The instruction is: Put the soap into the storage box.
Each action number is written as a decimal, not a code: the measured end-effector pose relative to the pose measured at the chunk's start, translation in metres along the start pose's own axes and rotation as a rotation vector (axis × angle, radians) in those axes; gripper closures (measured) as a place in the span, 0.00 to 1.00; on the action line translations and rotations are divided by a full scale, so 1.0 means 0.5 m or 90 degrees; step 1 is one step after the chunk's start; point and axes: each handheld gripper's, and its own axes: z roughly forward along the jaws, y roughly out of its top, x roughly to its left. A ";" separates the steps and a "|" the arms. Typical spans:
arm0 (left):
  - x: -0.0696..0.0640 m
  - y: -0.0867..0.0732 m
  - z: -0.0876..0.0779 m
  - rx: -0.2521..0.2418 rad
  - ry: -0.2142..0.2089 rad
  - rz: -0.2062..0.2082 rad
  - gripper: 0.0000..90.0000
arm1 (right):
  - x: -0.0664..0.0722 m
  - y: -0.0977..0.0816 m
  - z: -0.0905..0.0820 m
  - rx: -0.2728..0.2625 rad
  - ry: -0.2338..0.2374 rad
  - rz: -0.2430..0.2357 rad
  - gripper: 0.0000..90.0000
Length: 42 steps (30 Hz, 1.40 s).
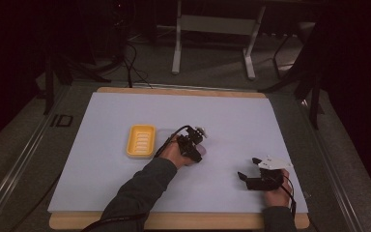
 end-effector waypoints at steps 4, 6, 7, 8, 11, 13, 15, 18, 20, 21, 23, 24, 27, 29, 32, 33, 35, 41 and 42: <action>-0.004 0.007 -0.001 0.022 0.014 0.015 0.49 | 0.000 0.000 0.000 0.001 0.001 -0.002 0.18; -0.007 0.010 -0.001 0.035 0.021 0.025 0.52 | 0.000 0.000 0.000 0.002 0.002 -0.002 0.18; -0.009 0.012 -0.001 0.039 0.022 0.025 0.53 | 0.000 0.000 0.001 0.003 0.002 -0.002 0.18; -0.010 0.013 -0.001 0.043 0.025 0.028 0.53 | 0.000 0.000 0.001 0.003 0.002 -0.002 0.18; -0.013 0.017 -0.001 0.059 0.026 0.042 0.54 | 0.001 0.000 0.001 0.004 0.003 -0.004 0.18; -0.015 0.019 -0.002 0.065 0.026 0.052 0.54 | 0.001 0.001 0.001 0.005 0.004 -0.004 0.18; -0.017 0.019 -0.002 0.067 0.025 0.058 0.55 | 0.000 0.001 0.001 0.005 0.004 -0.005 0.18; -0.017 0.018 -0.003 0.069 0.022 0.066 0.55 | 0.001 0.001 0.001 0.005 0.004 -0.005 0.18; -0.018 0.017 -0.005 0.069 0.017 0.066 0.55 | 0.000 0.001 0.001 0.005 0.004 -0.005 0.18; -0.018 0.016 -0.006 0.070 0.017 0.069 0.55 | 0.000 0.001 0.001 0.005 0.004 -0.005 0.18; -0.019 0.016 -0.007 0.067 0.018 0.069 0.55 | 0.001 0.001 0.001 0.006 0.004 -0.006 0.18; -0.019 0.016 -0.007 0.067 0.018 0.069 0.55 | 0.001 0.001 0.001 0.006 0.004 -0.006 0.18; -0.020 0.015 -0.009 0.067 0.019 0.072 0.55 | 0.000 0.001 0.001 0.005 0.005 -0.006 0.18; -0.022 0.014 -0.011 0.065 0.019 0.071 0.55 | 0.000 0.001 0.001 0.005 0.005 -0.005 0.18; -0.023 0.011 -0.013 0.060 0.016 0.073 0.55 | 0.000 0.001 0.001 0.005 0.006 -0.006 0.18; -0.023 0.011 -0.013 0.060 0.016 0.073 0.55 | 0.000 0.001 0.001 0.006 0.007 -0.006 0.18; -0.023 0.007 -0.014 0.058 0.012 0.071 0.55 | 0.000 0.001 0.001 0.006 0.007 -0.006 0.18; -0.023 0.000 -0.021 0.053 0.012 0.066 0.55 | 0.000 0.001 0.001 0.006 0.008 -0.006 0.18; -0.022 0.000 -0.023 0.051 0.012 0.065 0.55 | 0.000 0.001 0.001 0.006 0.007 -0.006 0.18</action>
